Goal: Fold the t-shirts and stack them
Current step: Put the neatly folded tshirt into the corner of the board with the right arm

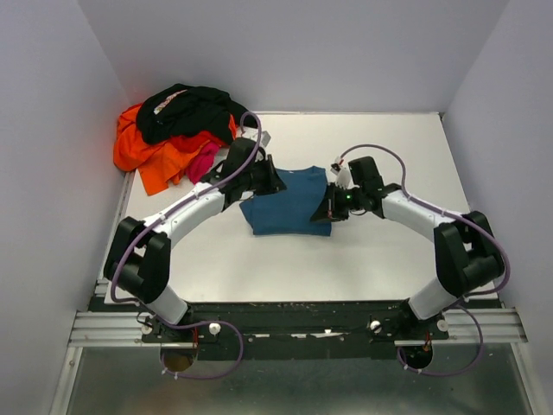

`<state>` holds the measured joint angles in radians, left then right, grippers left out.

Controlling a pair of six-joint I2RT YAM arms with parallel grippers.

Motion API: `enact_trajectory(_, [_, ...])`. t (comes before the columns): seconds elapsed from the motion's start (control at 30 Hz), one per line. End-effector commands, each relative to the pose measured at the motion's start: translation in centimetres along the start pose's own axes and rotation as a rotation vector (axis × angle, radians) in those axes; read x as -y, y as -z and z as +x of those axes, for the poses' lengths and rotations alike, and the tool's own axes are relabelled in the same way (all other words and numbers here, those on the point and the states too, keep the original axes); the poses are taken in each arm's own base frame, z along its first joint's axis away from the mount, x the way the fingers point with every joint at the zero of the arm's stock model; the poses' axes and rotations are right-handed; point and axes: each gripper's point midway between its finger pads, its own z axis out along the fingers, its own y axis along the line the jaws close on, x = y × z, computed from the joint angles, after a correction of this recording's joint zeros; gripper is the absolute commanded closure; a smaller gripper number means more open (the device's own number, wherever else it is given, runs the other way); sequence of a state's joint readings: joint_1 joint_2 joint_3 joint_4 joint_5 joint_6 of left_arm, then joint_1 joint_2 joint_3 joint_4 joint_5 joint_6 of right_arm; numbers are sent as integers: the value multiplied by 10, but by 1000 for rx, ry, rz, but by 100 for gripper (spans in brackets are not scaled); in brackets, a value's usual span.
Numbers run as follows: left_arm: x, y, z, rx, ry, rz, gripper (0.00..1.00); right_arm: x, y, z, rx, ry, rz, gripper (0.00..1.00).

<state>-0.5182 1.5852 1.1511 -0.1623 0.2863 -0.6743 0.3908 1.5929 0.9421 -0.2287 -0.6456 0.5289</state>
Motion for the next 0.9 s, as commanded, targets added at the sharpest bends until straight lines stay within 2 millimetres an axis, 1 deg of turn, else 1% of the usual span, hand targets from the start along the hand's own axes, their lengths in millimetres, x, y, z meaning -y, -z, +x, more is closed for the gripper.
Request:
enact_trajectory(0.0, [-35, -15, 50, -107, 78, -39, 100, -9, -18, -11, -17, -29, -103, 99])
enact_trajectory(0.07, [-50, -24, 65, -150, 82, -70, 100, 1, -27, -12, -24, -45, -93, 99])
enact_trajectory(0.13, [-71, -30, 81, -196, 103, -134, 100, 22, -38, -10, -40, -89, -50, 99])
enact_trajectory(0.2, [-96, -30, 97, -229, 119, -227, 100, 44, -44, -2, -58, -149, -11, 99])
enact_trajectory(0.3, [-125, -24, 117, -241, 133, -319, 100, 77, -43, 9, -57, -221, 74, 99])
enact_trajectory(0.33, [-131, -23, 121, -245, 139, -333, 100, 90, -41, 12, -54, -245, 112, 99])
enact_trajectory(0.4, [-141, -21, 127, -251, 139, -361, 100, 103, -37, 17, -53, -265, 153, 99])
enact_trajectory(0.43, [-143, -20, 125, -244, 134, -371, 100, 109, -35, 17, -48, -267, 179, 99])
enact_trajectory(0.5, [-143, -16, 120, -226, 114, -385, 100, 110, -28, 14, -32, -251, 204, 99])
enact_trajectory(0.57, [-138, -8, 106, -186, 92, -392, 100, 107, -19, 8, -6, -229, 232, 100])
enact_trajectory(0.7, [-130, 10, 79, -116, 52, -430, 100, 95, 1, -15, 61, -157, 279, 99])
enact_trajectory(0.77, [-126, 17, 63, -61, 36, -443, 100, 87, 6, -28, 81, -123, 272, 94])
enact_trajectory(0.8, [-124, 20, 56, -32, 28, -454, 97, 84, 6, -34, 87, -113, 271, 90])
enact_trajectory(0.83, [-122, 21, 47, 0, 24, -459, 96, 80, 8, -43, 103, -99, 267, 86])
enact_trajectory(0.87, [-121, 22, 39, 26, 21, -464, 95, 77, 9, -52, 120, -86, 272, 84])
